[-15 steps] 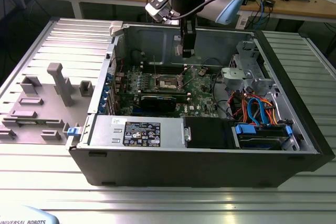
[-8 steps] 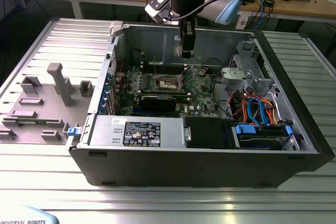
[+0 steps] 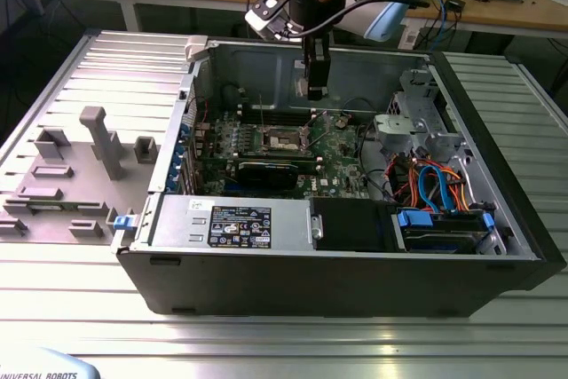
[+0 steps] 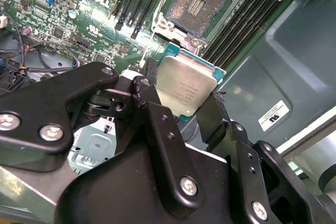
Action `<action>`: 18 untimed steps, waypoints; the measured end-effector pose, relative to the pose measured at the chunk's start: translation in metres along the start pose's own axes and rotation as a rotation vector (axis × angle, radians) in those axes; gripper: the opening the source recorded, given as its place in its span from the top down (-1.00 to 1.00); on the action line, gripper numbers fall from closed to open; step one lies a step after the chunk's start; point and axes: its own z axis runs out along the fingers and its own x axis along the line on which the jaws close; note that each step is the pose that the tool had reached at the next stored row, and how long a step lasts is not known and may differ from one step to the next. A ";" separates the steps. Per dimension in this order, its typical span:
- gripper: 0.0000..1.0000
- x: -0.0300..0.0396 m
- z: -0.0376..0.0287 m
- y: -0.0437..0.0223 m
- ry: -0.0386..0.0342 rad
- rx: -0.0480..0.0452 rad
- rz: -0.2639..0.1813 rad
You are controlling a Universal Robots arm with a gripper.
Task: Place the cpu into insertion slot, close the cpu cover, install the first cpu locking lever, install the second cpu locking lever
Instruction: 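Place the cpu into insertion slot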
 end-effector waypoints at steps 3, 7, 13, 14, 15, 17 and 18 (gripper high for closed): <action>-0.08 0.0000 0.0000 0.0000 0.0000 0.0000 0.000; -0.08 0.0000 0.0001 0.0000 0.0000 0.0000 0.000; -0.08 -0.0001 0.0043 -0.0004 -0.0001 0.0027 0.000; -0.08 -0.0001 0.0045 -0.0004 0.0000 0.0027 0.000; -0.08 -0.0001 0.0052 -0.0005 0.0000 0.0028 0.000; -0.08 -0.0001 0.0057 -0.0005 -0.0001 0.0028 0.000; -0.08 -0.0001 0.0062 -0.0006 0.0001 0.0028 0.000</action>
